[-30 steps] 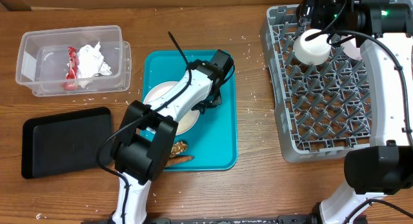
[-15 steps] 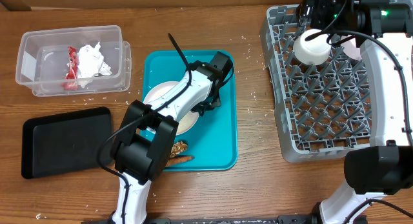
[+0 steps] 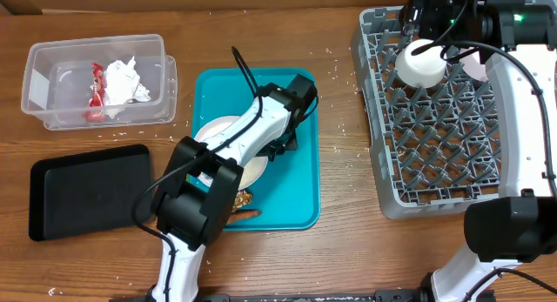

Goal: Sort waste into correct bins and load items into the dishwasher
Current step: 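Reach the left gripper to the white rice plate and grasp its rim, then lift the plate left and tip the rice onto the black tray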

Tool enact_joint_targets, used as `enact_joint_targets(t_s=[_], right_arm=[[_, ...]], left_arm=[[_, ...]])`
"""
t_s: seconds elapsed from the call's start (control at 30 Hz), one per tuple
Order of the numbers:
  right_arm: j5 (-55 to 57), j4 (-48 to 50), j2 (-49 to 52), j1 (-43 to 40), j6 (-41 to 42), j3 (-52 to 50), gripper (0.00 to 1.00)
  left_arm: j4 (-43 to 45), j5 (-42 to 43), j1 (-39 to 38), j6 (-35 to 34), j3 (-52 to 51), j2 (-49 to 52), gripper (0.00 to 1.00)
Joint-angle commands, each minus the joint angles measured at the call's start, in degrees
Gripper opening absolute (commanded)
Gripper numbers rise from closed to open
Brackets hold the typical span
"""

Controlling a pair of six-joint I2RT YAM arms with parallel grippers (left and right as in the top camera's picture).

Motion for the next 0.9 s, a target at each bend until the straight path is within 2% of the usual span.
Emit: enact_joint_targets(t_s=[0.0, 0.23, 0.53, 0.57, 0.63, 0.87], right_arm=[[0.39, 0.39, -0.04, -0.24, 0.24, -0.17, 1.0], [0.39, 0.39, -0.04, -0.24, 0.24, -0.17, 1.0], [0.39, 0.39, -0.04, -0.24, 0.24, -0.17, 1.0], [0.39, 0.39, -0.04, -0.24, 0.24, -0.2, 1.0], [0.39, 0.39, -0.04, -0.24, 0.24, -0.2, 1.0], [0.39, 0.39, -0.04, -0.24, 0.24, -0.17, 1.0]], left_arm=[[-3.82, -2.38, -1.01, -0.7, 3.43, 0.59, 0.04], [-11.96, -6.91, -2.8, -1.92, 11.82, 0.61, 0.04], [-19.04, -11.54, -2.99, -3.41, 17.62, 0.59, 0.04], [-22.91, -13.75, -2.78, -6.88, 19.28, 0.61, 0.04], [-26.47, -14.69, -2.08, -8.81, 21.24, 0.46, 0.04], [-32.76, -14.38, 4.13, -8.81, 25.79, -1.25, 0.04]])
